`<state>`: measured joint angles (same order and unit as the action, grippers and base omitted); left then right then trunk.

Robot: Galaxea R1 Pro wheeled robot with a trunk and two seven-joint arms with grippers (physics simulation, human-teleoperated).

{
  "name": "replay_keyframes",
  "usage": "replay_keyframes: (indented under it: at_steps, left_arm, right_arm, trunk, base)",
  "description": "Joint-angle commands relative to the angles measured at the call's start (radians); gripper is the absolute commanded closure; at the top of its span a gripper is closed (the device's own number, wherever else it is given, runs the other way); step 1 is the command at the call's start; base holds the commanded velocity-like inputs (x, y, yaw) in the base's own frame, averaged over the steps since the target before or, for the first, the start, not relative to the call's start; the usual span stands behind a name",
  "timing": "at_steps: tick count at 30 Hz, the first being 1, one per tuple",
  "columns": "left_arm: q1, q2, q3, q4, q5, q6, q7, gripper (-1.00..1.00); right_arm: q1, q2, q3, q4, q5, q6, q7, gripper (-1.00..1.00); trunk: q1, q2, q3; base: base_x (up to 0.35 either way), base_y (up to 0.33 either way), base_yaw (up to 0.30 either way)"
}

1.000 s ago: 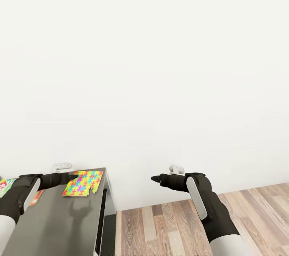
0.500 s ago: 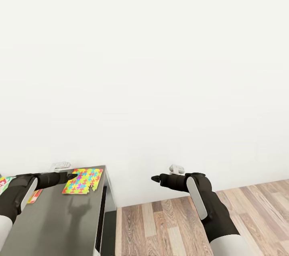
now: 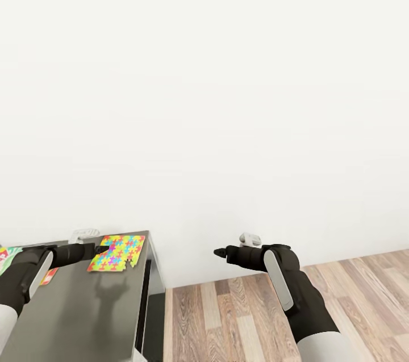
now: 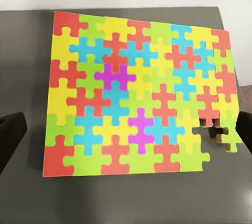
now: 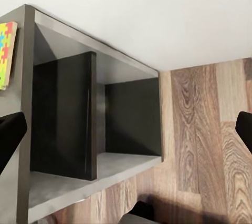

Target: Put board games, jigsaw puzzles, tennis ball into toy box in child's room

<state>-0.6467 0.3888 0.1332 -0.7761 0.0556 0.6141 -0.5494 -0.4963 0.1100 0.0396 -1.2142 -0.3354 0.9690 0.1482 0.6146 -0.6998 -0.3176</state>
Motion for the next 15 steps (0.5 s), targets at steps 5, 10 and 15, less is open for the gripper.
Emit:
replay_keyframes:
  at_steps: [5, 10, 15]
  left_arm:
    - [-0.001, -0.003, 0.002, 0.0, 0.006, 0.009, 0.001, -1.0]
    - [-0.001, -0.006, 0.001, 0.0, 0.006, 0.009, 0.002, -1.0]
    - [-0.001, -0.007, 0.001, 0.0, 0.006, 0.009, 0.002, -1.0]
  right_arm:
    - [-0.001, 0.0, -0.001, -0.001, 0.01, 0.004, 0.01, -1.0]
    - [-0.001, 0.0, -0.001, -0.001, 0.01, 0.004, 0.01, -1.0]
    - [-0.001, 0.0, -0.001, -0.001, 0.01, 0.004, 0.01, -1.0]
  trunk:
    - [0.0, -0.001, -0.01]
    - [0.0, -0.001, -0.014]
    - [0.0, -0.001, -0.015]
  base:
    - [0.08, 0.043, 0.0]
    - [0.024, 0.013, 0.0]
    - [0.005, 0.002, 0.0]
